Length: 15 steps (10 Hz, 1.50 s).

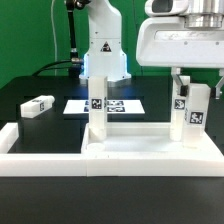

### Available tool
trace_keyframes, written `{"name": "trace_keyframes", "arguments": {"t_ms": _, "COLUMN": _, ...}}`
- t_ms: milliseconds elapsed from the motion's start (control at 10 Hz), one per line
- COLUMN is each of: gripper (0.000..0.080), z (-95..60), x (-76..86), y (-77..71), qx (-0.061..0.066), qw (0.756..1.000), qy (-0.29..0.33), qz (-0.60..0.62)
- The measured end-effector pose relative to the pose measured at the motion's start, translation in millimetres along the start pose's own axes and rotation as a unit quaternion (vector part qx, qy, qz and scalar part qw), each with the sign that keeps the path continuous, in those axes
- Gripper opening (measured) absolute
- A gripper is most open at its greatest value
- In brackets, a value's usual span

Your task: Assemble desk

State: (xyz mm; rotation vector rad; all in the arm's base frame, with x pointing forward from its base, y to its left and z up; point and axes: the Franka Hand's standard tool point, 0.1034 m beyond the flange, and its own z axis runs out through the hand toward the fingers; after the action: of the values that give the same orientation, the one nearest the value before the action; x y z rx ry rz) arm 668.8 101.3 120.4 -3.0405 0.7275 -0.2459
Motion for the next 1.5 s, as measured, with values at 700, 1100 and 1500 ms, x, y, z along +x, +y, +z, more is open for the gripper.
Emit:
{"name": "trace_keyframes", "arguments": {"t_ms": 700, "gripper": 0.0290, "z": 2.2, "x": 1.4, "y": 15.8, "qx": 0.013, "qw": 0.905, "qy": -0.033, "qz": 0.424}}
{"name": "trace_keyframes", "arguments": {"t_ms": 1100, "gripper": 0.0294, "z": 2.6, "x": -1.2, "y": 22.3, "qx": 0.029, "qw": 0.836, "qy": -0.048, "qz": 0.547}}
{"name": "trace_keyframes", "arguments": {"t_ms": 1500, "gripper": 0.0533, "z": 0.9, "x": -7.7, "y": 1.5, "qx": 0.028, "qw": 0.942, "qy": -0.022, "qz": 0.335}}
